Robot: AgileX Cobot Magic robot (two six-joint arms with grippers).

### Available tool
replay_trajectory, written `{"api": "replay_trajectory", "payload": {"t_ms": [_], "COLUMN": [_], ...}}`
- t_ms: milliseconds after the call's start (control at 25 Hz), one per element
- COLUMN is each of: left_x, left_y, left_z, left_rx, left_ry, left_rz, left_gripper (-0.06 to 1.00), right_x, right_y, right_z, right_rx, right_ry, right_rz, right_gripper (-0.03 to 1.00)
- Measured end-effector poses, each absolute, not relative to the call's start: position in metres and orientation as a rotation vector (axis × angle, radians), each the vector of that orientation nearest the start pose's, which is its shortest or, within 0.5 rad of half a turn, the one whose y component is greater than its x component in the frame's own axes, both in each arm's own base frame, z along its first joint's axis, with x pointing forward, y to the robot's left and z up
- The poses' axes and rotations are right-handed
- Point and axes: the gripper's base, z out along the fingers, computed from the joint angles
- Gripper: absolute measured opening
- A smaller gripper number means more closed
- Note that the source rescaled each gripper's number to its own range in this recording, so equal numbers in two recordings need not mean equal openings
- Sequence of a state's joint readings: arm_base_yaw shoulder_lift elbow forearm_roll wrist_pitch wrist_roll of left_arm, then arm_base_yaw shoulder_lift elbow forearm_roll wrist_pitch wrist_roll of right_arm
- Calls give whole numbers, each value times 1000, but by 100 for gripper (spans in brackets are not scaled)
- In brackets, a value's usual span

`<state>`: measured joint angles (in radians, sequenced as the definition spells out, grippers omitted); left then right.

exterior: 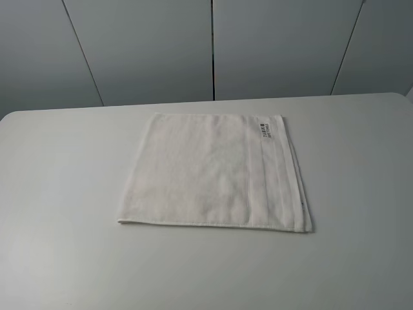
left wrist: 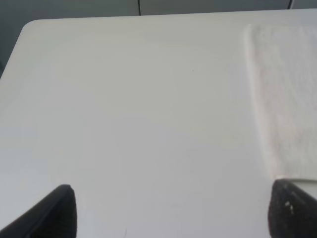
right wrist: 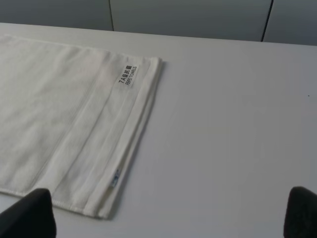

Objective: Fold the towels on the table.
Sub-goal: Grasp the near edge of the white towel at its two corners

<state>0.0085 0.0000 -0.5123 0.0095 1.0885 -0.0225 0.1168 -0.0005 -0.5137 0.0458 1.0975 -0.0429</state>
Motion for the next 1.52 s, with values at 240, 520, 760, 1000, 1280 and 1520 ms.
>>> {"api": "replay_trajectory", "payload": {"t_ms": [240,520,760,1000,1280,1520], "left_x": [-7,-7,-7,-7,-7,-7], "left_y": [1,1,1,1,1,1], "left_z": [278,278,278,278,278,278], "left_rx": [-33,-33,-33,-28,-26,-26], "left_ry": [2060,2060,2060,2060,2060,2060], "left_rz": [3,3,3,5,7,7], "left_gripper": [100,100,100,100,100,100], "right_x": [-9,-9,-9,-9,-9,-9], "right_y": [3,3,3,3,3,3], "right_z": [278,278,278,278,278,278], "right_rx": [-169,-169,-169,-169,-169,-169], "right_ry": [2061,2061,2061,2061,2061,2061], "right_rz": [100,100,100,100,100,100], "right_gripper": [100,100,100,100,100,100]}}
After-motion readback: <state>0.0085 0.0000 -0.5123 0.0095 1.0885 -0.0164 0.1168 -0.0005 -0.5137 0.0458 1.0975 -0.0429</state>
